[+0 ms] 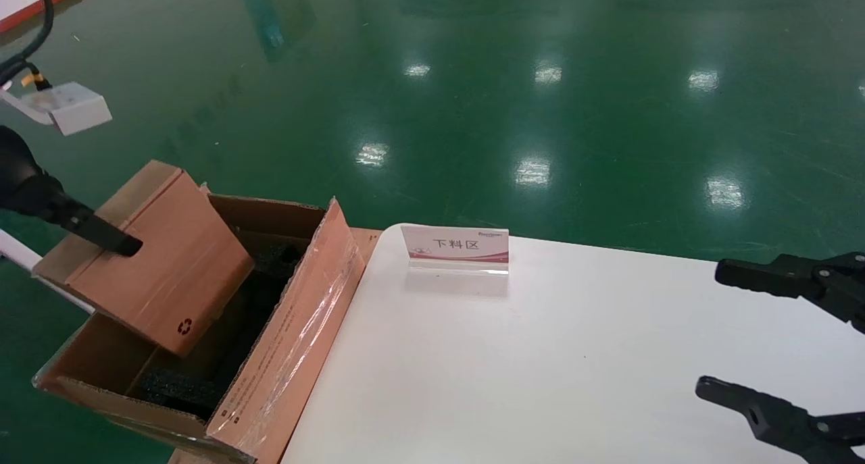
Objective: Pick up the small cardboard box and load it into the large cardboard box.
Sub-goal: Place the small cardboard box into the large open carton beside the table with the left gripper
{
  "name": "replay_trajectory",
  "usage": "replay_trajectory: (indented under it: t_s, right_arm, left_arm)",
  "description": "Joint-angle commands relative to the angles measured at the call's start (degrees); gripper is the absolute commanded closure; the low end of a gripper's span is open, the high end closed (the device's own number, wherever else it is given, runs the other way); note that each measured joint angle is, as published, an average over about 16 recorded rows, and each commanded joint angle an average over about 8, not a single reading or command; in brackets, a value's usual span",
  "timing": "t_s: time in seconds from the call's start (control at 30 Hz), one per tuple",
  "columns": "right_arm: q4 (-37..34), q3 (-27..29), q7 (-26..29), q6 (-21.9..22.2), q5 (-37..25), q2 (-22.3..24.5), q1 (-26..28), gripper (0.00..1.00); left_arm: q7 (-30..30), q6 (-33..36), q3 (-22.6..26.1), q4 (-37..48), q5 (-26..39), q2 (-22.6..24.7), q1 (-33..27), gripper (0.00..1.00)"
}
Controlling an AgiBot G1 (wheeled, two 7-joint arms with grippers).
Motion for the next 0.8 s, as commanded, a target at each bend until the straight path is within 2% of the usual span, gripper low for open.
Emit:
replay_trajectory:
  t_s: [0.03,0.4,0.8]
  right_arm:
    - [0.0,0.0,0.0,0.0,0.0,0.0,0.0,0.0]
    - [0.0,0.0,0.0,0.0,0.0,0.0,0.0,0.0]
    - [0.0,-0.1,0.0,0.0,0.1,0.0,0.0,0.0]
  left_arm:
    - [-0.2,-0.3,1.5,1.1,-1.1,0.3,0.6,1.0]
    - [-0.1,-2.7,3.0,4.9,-3.4,0.6,6.2,1.0]
    - [-2.4,-6.9,4.8,4.3,0.6,1.6,8.0,1.0]
